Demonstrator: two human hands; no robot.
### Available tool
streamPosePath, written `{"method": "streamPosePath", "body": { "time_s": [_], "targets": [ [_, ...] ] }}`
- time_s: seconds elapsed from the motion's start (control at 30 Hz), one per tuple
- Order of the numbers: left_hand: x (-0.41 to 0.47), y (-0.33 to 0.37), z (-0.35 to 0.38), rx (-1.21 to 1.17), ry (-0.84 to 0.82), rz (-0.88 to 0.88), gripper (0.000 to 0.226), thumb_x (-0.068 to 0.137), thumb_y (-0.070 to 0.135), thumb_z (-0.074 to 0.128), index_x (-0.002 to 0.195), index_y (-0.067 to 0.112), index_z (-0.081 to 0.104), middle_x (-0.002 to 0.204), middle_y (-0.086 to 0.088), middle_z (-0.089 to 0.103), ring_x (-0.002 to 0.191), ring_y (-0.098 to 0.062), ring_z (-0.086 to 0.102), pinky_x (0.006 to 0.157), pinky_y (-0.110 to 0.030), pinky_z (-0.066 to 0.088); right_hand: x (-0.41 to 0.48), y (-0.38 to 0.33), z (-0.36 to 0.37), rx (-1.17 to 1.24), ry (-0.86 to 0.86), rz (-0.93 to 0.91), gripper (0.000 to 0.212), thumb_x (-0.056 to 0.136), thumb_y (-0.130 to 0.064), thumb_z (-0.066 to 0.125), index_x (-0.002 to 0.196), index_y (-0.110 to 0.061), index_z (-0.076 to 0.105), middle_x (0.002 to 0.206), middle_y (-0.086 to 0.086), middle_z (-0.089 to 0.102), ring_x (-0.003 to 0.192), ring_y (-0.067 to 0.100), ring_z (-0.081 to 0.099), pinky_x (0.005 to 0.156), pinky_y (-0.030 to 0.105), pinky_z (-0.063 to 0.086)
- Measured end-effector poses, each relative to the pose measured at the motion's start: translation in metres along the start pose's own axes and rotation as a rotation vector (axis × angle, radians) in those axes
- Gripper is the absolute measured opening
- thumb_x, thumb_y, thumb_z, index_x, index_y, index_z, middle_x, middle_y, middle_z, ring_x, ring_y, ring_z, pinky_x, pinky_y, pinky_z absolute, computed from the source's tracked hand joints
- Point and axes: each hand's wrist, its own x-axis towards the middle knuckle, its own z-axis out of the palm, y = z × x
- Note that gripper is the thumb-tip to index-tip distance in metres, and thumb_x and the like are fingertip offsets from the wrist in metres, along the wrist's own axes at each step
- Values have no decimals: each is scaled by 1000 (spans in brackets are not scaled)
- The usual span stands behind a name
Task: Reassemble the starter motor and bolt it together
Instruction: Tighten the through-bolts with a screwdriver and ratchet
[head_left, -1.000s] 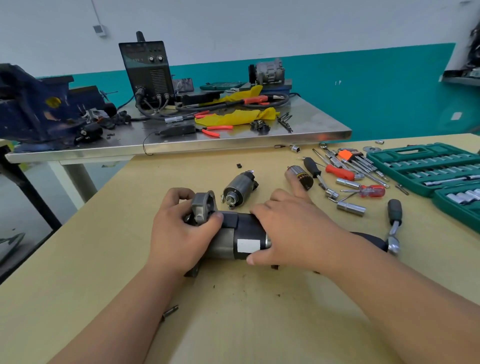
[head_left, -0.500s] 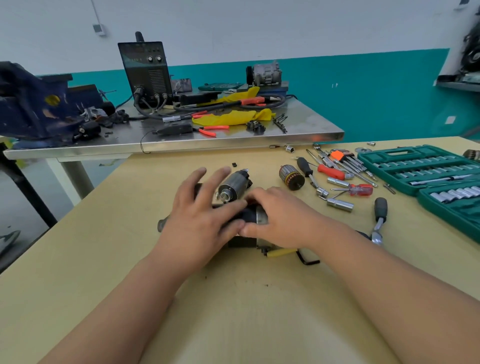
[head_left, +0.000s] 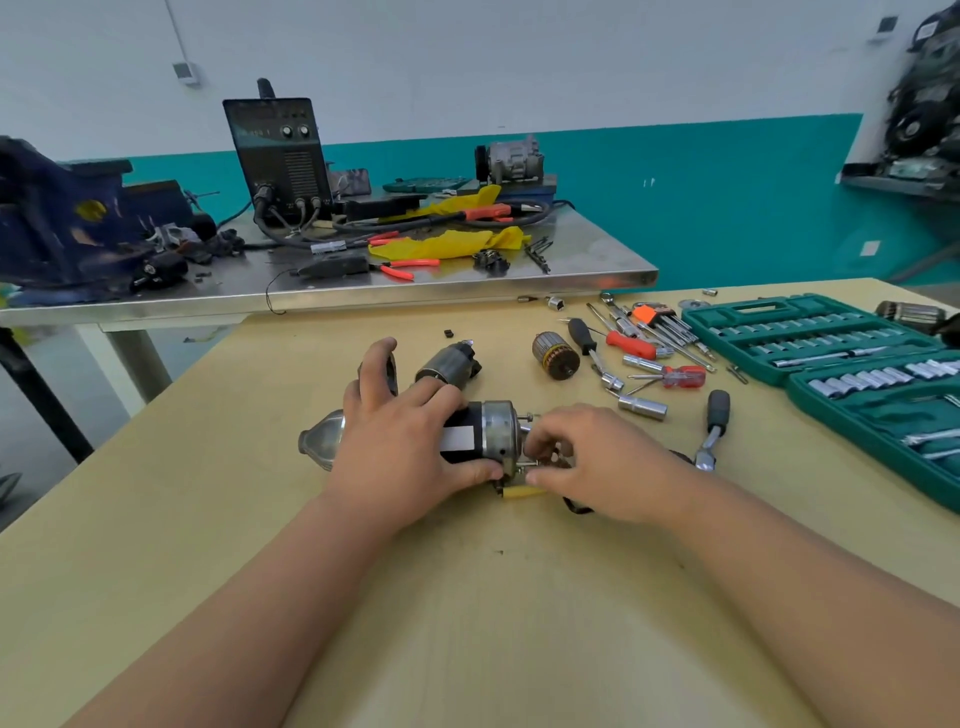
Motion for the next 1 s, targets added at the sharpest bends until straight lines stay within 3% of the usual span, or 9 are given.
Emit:
{"method": "streamPosePath", "body": {
  "time_s": [0.1, 0.23, 0.3, 0.4, 0.57, 0.7, 0.83, 0.93, 1.0],
  "targets": [
    [1, -1, 0, -17, -23, -6, 68, 57, 74, 61, 96, 19, 69, 97, 8, 68, 133, -33, 18, 90, -58, 41, 3, -1, 4, -76, 14, -14, 17, 88, -42, 64, 102, -32, 65, 81, -25, 42, 81, 0, 40, 69, 22, 30],
    [0, -2, 1, -36, -6, -16, 68, 57, 73, 62, 97, 19, 69, 98, 8, 68, 133, -32, 18, 90, -57, 40, 4, 1, 7, -93, -50, -46, 28, 98, -44, 46, 98, -26, 67, 87, -11, 59, 91, 11, 47, 87, 32, 29],
    [-3, -1, 2, -39, 36, -9, 66, 56, 71, 65, 94, 18, 69, 95, 7, 68, 132, -33, 19, 90, -58, 41, 4, 1, 8, -116, -71, -58, 33, 100, -45, 39, 91, -25, 63, 84, -9, 58, 89, 12, 46, 86, 33, 28],
    [-6, 0, 3, -56, 67, -8, 65, 54, 68, 73, 92, 15, 70, 93, 7, 68, 133, -33, 20, 90, -60, 40, 3, 5, 11, -78, -17, -72, 15, 93, -49, 52, 91, -34, 53, 83, -18, 50, 87, 5, 41, 84, 29, 26],
    [-7, 0, 2, -56, 67, -22, 64, 55, 68, 72, 92, 15, 70, 94, 7, 69, 133, -33, 20, 93, -60, 38, 4, 4, 10, -116, -66, -91, 25, 100, -41, 42, 100, -28, 63, 90, -12, 57, 92, 9, 42, 91, 32, 27],
    [-6, 2, 1, -2, 45, -32, 65, 56, 71, 67, 94, 17, 71, 95, 7, 69, 134, -35, 20, 106, -70, 19, 3, 8, 10, -111, -42, -108, 16, 94, -48, 50, 97, -34, 56, 89, -17, 52, 93, 7, 42, 94, 31, 27],
    [-6, 4, 0, 21, 53, -37, 64, 55, 70, 73, 92, 19, 69, 92, 7, 68, 136, -40, 21, 112, -61, 0, 2, 6, 12, -144, -38, -138, 25, 99, -40, 46, 103, -26, 66, 89, -14, 55, 95, 9, 43, 93, 32, 25],
    [-6, 6, -1, 32, 46, -41, 64, 55, 72, 69, 91, 19, 69, 90, 8, 67, 138, -40, 19, 113, -56, -3, 3, 6, 11, -123, -91, -109, 31, 101, -40, 38, 94, -24, 63, 82, -12, 53, 91, 11, 43, 94, 34, 27],
    [-6, 6, -1, 14, 25, -48, 63, 56, 70, 74, 91, 18, 68, 92, 7, 67, 138, -41, 18, 113, -61, 1, 3, 8, 13, -115, -76, -104, 19, 98, -46, 44, 90, -31, 54, 84, -16, 50, 90, 9, 43, 94, 33, 28]
  ]
}}
